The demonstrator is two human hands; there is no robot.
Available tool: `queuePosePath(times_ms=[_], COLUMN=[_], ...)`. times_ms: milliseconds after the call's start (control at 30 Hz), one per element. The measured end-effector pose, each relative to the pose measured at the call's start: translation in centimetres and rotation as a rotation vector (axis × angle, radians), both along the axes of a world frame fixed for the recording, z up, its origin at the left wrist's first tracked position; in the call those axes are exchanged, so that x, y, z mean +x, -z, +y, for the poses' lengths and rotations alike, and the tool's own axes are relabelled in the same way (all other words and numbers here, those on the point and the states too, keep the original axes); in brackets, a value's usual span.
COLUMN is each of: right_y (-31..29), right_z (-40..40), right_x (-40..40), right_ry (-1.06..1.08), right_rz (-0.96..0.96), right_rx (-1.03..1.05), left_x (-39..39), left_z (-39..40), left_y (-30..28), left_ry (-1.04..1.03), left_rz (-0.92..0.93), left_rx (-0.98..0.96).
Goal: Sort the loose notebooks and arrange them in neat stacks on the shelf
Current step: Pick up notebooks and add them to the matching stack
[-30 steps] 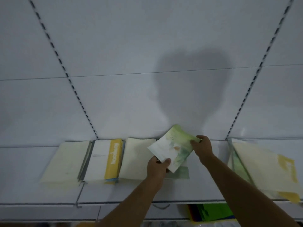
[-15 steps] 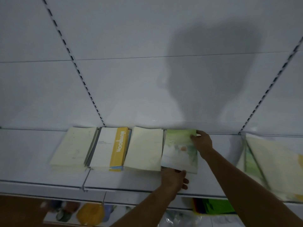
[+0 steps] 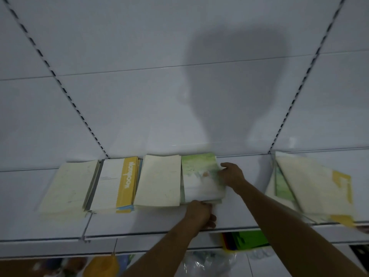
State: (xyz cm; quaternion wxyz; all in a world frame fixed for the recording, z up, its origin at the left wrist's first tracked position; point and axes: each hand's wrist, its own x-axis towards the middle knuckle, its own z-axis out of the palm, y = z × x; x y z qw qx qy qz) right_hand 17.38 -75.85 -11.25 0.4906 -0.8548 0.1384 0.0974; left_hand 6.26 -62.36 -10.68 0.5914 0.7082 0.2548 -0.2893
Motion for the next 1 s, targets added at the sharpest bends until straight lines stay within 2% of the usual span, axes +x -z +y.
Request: queuePosePath(times_ms=[100,400,600,733,867,1000], right_y=[-1.2,-5.5,-4.4,-2.7,-1.2,-1.0], right_z=[-1.3,-10.5,-21.1,-25.7,-26.7,-26.3], right_x=[-0.2,-2.2,-6.2,-8.6,-9.7,-10.3], right_ry=[0.032,0.190,0.314,0.358,0.332,0.405], right_rz=[-0.057,-0.209,-0.082,0.069,0.162,0.102], right_rx=[-0.106,-0.218,-0.533,-0.741,-0.700,-0.625], left_x=[-0.1,3.4,4.1,3.5,2.7,2.6], left_z=[-0.5,-8.0,-15.6,-19.9,-22.7,-23.3], left_y=[-0.7,-4.2,-3.9,-2.7,-1.7,-0.9], left_ry=[0.019,0.221,0.342,0.449,0.512,0.500], left_rz=[-0.025,-0.353,-0.466,-0.526,-0.502,-0.498], left_rx=[0.045,0.179,0.255,0.335,0.405,0.421])
